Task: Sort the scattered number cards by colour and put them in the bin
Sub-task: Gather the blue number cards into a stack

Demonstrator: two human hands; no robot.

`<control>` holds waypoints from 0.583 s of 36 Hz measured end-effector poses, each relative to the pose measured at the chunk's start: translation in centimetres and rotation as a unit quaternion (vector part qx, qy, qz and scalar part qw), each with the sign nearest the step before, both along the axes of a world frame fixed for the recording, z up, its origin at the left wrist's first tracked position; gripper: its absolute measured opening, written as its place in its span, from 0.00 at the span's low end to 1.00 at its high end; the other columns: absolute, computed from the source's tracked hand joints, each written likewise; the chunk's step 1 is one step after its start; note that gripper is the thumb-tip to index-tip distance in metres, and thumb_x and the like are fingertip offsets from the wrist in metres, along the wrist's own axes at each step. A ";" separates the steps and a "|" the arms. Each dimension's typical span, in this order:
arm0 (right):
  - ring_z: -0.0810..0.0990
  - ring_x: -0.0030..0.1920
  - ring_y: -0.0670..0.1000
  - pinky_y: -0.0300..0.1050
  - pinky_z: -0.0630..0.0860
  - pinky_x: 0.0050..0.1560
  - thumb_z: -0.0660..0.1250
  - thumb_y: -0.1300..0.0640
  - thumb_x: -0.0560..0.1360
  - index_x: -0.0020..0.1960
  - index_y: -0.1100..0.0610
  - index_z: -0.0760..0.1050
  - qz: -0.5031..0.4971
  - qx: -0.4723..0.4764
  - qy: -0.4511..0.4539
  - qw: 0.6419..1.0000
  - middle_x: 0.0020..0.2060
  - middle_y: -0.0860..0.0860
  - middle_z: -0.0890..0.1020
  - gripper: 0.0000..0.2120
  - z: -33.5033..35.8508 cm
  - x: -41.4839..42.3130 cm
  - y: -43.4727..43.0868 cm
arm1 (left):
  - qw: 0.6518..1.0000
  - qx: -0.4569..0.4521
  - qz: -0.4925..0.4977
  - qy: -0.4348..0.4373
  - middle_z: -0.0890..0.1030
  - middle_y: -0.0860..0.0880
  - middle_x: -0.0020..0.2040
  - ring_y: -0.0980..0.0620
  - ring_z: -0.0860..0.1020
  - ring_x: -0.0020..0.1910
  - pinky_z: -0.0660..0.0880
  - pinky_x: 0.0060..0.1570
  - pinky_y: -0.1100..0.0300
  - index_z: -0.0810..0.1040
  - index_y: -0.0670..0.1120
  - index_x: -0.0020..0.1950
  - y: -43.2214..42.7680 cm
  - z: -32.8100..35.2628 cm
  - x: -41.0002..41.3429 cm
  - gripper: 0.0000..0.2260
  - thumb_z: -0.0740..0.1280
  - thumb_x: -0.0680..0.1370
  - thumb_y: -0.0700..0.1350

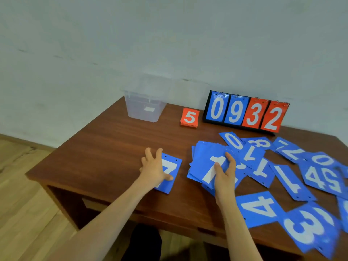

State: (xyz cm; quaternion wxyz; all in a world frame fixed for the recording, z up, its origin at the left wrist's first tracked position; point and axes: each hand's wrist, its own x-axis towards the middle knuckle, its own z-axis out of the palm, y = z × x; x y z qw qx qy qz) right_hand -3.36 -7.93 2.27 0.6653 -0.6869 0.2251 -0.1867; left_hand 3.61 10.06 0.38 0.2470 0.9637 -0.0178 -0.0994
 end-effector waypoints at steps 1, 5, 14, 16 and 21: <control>0.73 0.58 0.66 0.60 0.74 0.55 0.57 0.60 0.81 0.71 0.46 0.62 0.001 0.004 -0.003 1.000 0.57 0.51 0.75 0.20 0.2 -0.4 -0.1 | 1.000 0.002 0.006 0.000 0.43 0.43 0.74 0.38 0.53 0.72 0.65 0.66 0.43 0.50 0.52 0.76 0.0 0.1 -0.1 0.46 0.77 0.67 0.52; 0.67 0.63 0.69 0.62 0.70 0.59 0.56 0.62 0.81 0.72 0.50 0.62 0.000 0.008 -0.009 1.000 0.65 0.64 0.69 0.21 0.7 -1.8 -0.5 | 1.000 0.002 0.023 0.015 0.46 0.41 0.73 0.37 0.57 0.70 0.65 0.65 0.47 0.53 0.48 0.74 0.1 0.8 -0.5 0.45 0.77 0.67 0.51; 0.75 0.47 0.68 0.58 0.75 0.46 0.57 0.61 0.81 0.72 0.46 0.61 0.006 0.013 -0.019 1.000 0.61 0.65 0.72 0.21 0.6 -3.4 -1.0 | 0.951 -0.298 0.081 -0.015 0.78 0.45 0.59 0.48 0.79 0.53 0.76 0.48 0.54 0.70 0.44 0.62 0.4 1.4 -1.9 0.17 0.70 0.75 0.41; 0.72 0.57 0.68 0.60 0.74 0.54 0.56 0.61 0.81 0.74 0.47 0.58 0.012 0.021 -0.022 0.999 0.57 0.50 0.76 0.23 0.7 -3.7 -1.0 | 0.914 -0.395 0.089 -0.005 0.79 0.46 0.57 0.49 0.80 0.50 0.79 0.47 0.53 0.71 0.45 0.60 -0.1 2.2 -2.5 0.13 0.68 0.77 0.42; 0.74 0.57 0.67 0.62 0.75 0.53 0.57 0.61 0.81 0.76 0.44 0.53 0.028 0.007 -0.025 0.999 0.49 0.33 0.73 0.27 0.7 -4.2 -1.0 | 0.818 -0.554 0.100 0.117 0.81 0.44 0.52 0.47 0.81 0.49 0.78 0.48 0.52 0.73 0.42 0.57 -2.4 4.5 -4.1 0.09 0.66 0.78 0.43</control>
